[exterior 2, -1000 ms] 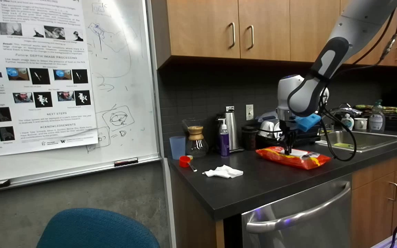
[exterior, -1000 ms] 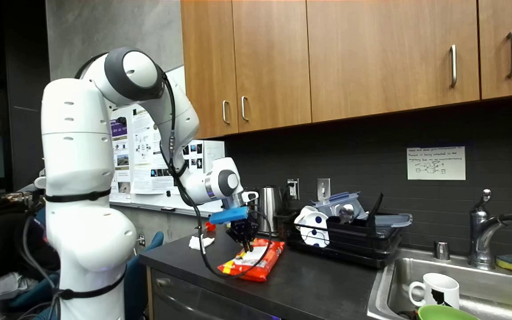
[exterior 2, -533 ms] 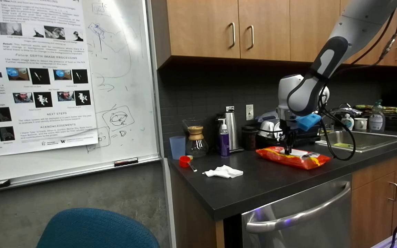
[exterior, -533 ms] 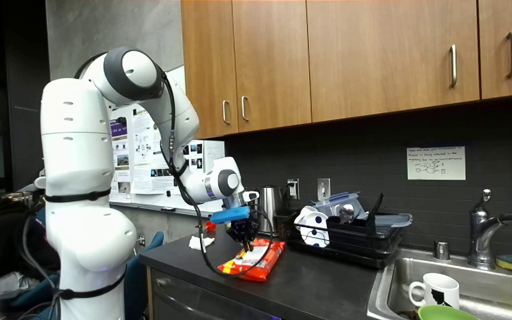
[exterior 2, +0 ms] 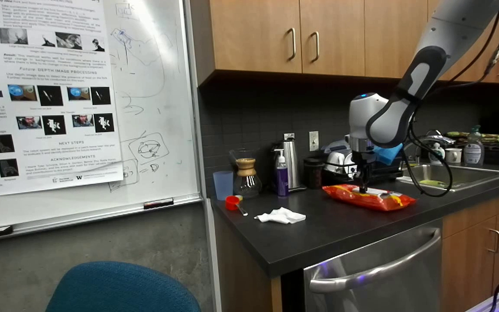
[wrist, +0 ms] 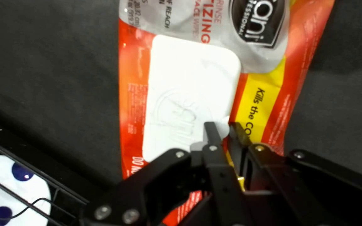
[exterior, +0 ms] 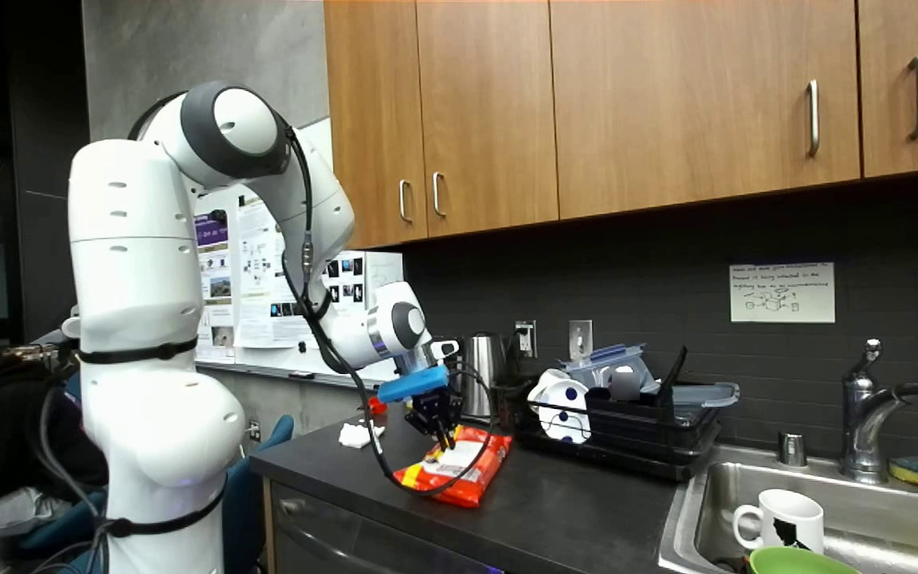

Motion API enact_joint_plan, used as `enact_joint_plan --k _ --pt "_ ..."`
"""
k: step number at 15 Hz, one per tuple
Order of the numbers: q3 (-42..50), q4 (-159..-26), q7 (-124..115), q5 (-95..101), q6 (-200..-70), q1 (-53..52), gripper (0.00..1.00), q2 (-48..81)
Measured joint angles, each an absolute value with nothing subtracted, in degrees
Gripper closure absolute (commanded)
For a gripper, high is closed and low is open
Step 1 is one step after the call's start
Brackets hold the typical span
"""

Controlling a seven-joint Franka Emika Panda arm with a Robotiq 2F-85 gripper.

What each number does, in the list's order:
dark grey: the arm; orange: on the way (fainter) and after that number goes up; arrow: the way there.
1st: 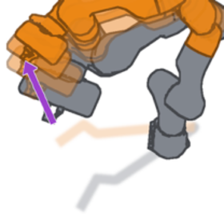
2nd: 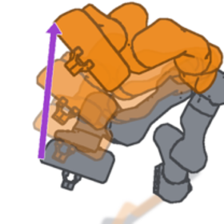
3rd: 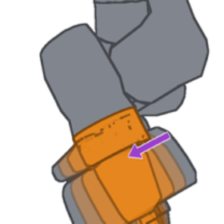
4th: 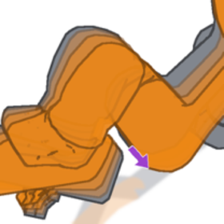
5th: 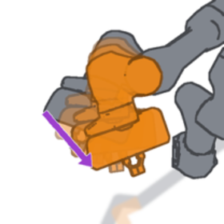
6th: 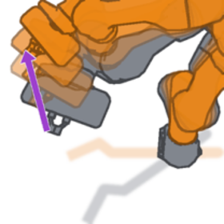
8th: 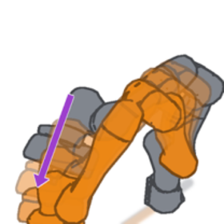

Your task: Open the lid of the orange packet

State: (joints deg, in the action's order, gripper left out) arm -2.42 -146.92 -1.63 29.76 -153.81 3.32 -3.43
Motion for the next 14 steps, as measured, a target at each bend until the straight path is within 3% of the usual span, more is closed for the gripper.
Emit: enact_joint_plan --k 3,4,8,14 --pt "-2.4 -147.8 -2.4 31.8 -153.8 3.3 0.49 -4.0" --pt "-2.4 -148.1 -2.5 32.1 -153.8 3.3 0.88 -4.1" --pt "-2.4 -149.0 -2.5 32.1 -153.9 3.3 0.99 -4.4" --pt "-2.6 -149.9 -2.5 32.1 -154.4 3.2 1.0 -5.5"
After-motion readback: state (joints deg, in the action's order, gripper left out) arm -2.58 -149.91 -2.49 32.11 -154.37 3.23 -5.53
